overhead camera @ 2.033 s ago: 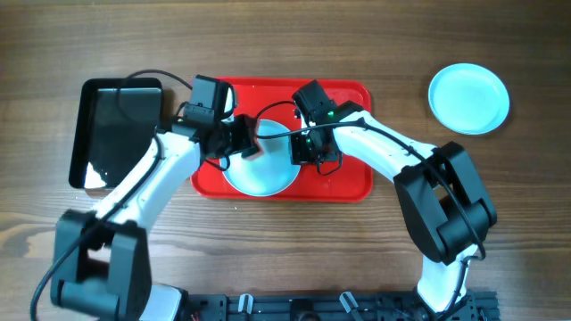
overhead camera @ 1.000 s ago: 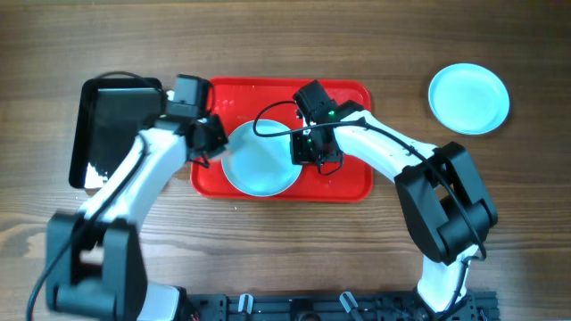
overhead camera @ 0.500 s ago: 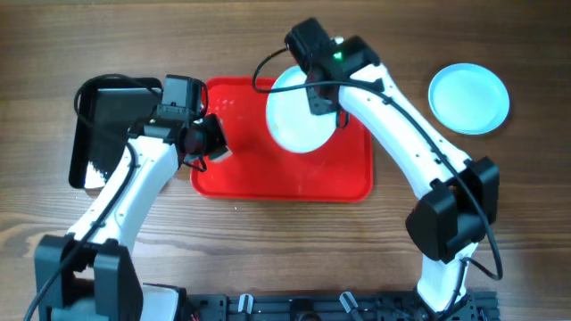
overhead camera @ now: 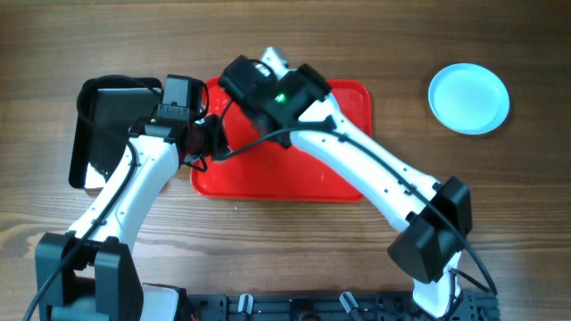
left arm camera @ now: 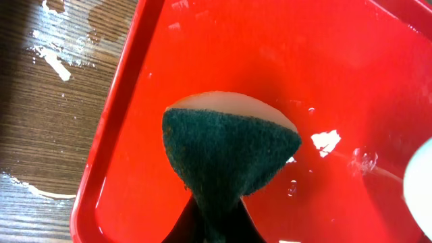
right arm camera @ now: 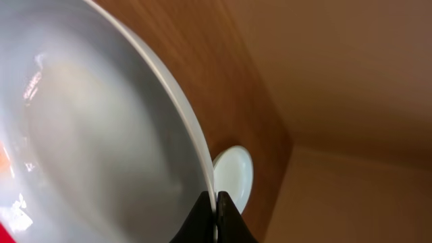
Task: Clean dirty plates on tray and stack at the side
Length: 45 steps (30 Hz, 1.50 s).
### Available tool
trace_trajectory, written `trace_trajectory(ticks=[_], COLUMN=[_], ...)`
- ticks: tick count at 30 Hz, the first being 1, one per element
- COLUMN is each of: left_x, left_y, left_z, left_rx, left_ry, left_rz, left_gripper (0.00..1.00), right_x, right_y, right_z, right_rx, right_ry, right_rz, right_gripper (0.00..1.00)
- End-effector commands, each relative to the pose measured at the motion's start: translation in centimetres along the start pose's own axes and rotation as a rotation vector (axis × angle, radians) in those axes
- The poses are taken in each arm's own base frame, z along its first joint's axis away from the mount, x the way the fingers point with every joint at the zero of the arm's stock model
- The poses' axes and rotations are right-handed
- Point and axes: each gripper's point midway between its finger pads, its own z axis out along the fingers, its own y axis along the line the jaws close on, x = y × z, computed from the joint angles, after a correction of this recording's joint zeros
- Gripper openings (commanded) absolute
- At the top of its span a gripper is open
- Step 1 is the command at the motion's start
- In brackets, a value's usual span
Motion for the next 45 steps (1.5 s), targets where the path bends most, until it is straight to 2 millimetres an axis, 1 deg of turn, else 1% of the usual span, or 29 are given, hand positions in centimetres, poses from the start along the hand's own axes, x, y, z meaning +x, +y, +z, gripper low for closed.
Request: trace_trajectory(ticks=[1, 3, 5, 6, 8, 10, 11, 12, 13, 14, 15, 16, 17, 18, 20, 21, 22, 23, 24, 25, 26, 28, 29, 32, 35, 37, 40, 43, 45], left_x=[0.2, 0.2, 0.2, 0.2, 0.2, 0.2, 0.2, 0.2, 0.3, 0.3, 0.4, 0.5, 0.6, 0.7, 0.8, 0.8, 0.7, 0.6, 0.5, 0.5, 0.4, 1.1, 2.1, 4.9, 6.9, 7.4, 6.9, 6.6, 5.5], left_y=[-0.2, -0.2, -0.2, -0.2, -0.2, -0.2, -0.2, -0.2, -0.3, -0.3, -0.2, -0.1, -0.1, -0.1, -0.5, -1.0, -1.5, -1.9, -2.3, -2.6, -2.9, -4.0, -5.2, -7.4, -8.2, -7.5, -6.0, -4.7, -3.4], left_z=[0.2, 0.2, 0.2, 0.2, 0.2, 0.2, 0.2, 0.2, 0.2, 0.2, 0.2, 0.2, 0.2, 0.2, 0.2, 0.2, 0.1, 0.1, 0.1, 0.0, 0.0, 0.0, 0.0, 0.7, 2.2, 3.7, 5.7, 6.6, 7.1], left_rx=[0.012, 0.012, 0.012, 0.012, 0.012, 0.012, 0.012, 0.013, 0.015, 0.014, 0.012, 0.009, 0.008, 0.007, 0.032, 0.055, 0.083, 0.106, 0.125, 0.139, 0.15, 0.173, 0.193, 0.183, 0.143, 0.084, -0.006, -0.074, -0.156], left_ry=[0.012, 0.012, 0.013, 0.013, 0.013, 0.012, 0.012, 0.012, 0.014, 0.016, 0.02, 0.024, 0.028, 0.031, 0.04, 0.043, 0.043, 0.041, 0.041, 0.039, 0.035, 0.048, 0.069, 0.112, 0.149, 0.159, 0.141, 0.127, 0.073], left_rz=[0.01, 0.01, 0.01, 0.01, 0.01, 0.01, 0.01, 0.01, 0.01, 0.009, 0.009, 0.009, 0.008, 0.008, 0.009, 0.014, 0.019, 0.021, 0.023, 0.025, 0.03, 0.062, 0.094, 0.169, 0.21, 0.223, 0.231, 0.234, 0.241], left_gripper=[0.04, 0.04, 0.04, 0.04, 0.04, 0.04, 0.04, 0.04, 0.04, 0.04, 0.04, 0.04, 0.04, 0.04, 0.04, 0.04, 0.04, 0.04, 0.04, 0.04, 0.04, 0.04, 0.04, 0.04, 0.04, 0.04, 0.04, 0.04, 0.04], right_x=[-1.0, -1.1, -0.8, -0.6, -0.1, 0.7, 0.7, 0.3, -0.1, -0.8, -1.0, -1.0, -0.6, 0.2, 1.3, 2.4, 3.3, 4.1, 4.7, 5.1, 5.9, 6.8, 6.6, 6.1, 5.8, 5.7, 5.9, 6.0, 6.0], right_y=[-1.1, -0.3, 1.4, 1.7, 1.8, -0.9, -1.4, -0.2, 2.2, 5.5, 6.8, 7.3, 6.9, 7.0, 7.4, 8.0, 8.8, 10.2, 12.2, 13.5, 15.4, 17.3, 17.9, 18.4, 18.1, 18.4, 18.7, 18.7, 18.7], right_z=[-1.1, -1.1, -0.8, -0.5, 0.3, 0.6, 0.5, 0.6, 0.8, 0.6, 0.5, 1.0, 1.8, 2.7, 3.8, 5.0, 6.0, 6.6, 7.0, 7.3, 7.9, 8.7, 8.5, 8.3, 9.0, 9.5, 9.7, 9.7, 9.7], right_rx=[0.07, 0.019, -0.085, -0.098, -0.081, 0.1, 0.128, 0.059, -0.091, -0.314, -0.417, -0.517, -0.54, -0.633, -0.696, -0.719, -0.741, -0.786, -0.845, -0.871, -0.894, -0.9, -0.933, -0.964, -0.949, -0.946, -0.946, -0.946, -0.946], right_ry=[-0.036, -0.043, -0.039, -0.029, -0.006, 0.028, 0.029, 0.012, -0.009, -0.036, -0.044, -0.027, 0.004, 0.046, 0.088, 0.13, 0.164, 0.188, 0.203, 0.209, 0.227, 0.26, 0.251, 0.255, 0.27, 0.279, 0.293, 0.295, 0.295], right_rz=[-0.045, -0.014, 0.012, 0.041, 0.031, 0.013, 0.019, 0.033, 0.044, 0.066, 0.087, 0.174, 0.253, 0.312, 0.338, 0.36, 0.385, 0.391, 0.396, 0.396, 0.422, 0.485, 0.49, 0.545, 0.618, 0.643, 0.636, 0.637, 0.636], right_gripper=[0.04, 0.04, 0.04, 0.04, 0.04, 0.04, 0.05, 0.04, 0.04, 0.04, 0.04, 0.04, 0.04, 0.04, 0.04, 0.04, 0.04, 0.04, 0.04, 0.04, 0.04, 0.04, 0.04, 0.04, 0.04, 0.04, 0.04, 0.04, 0.04])
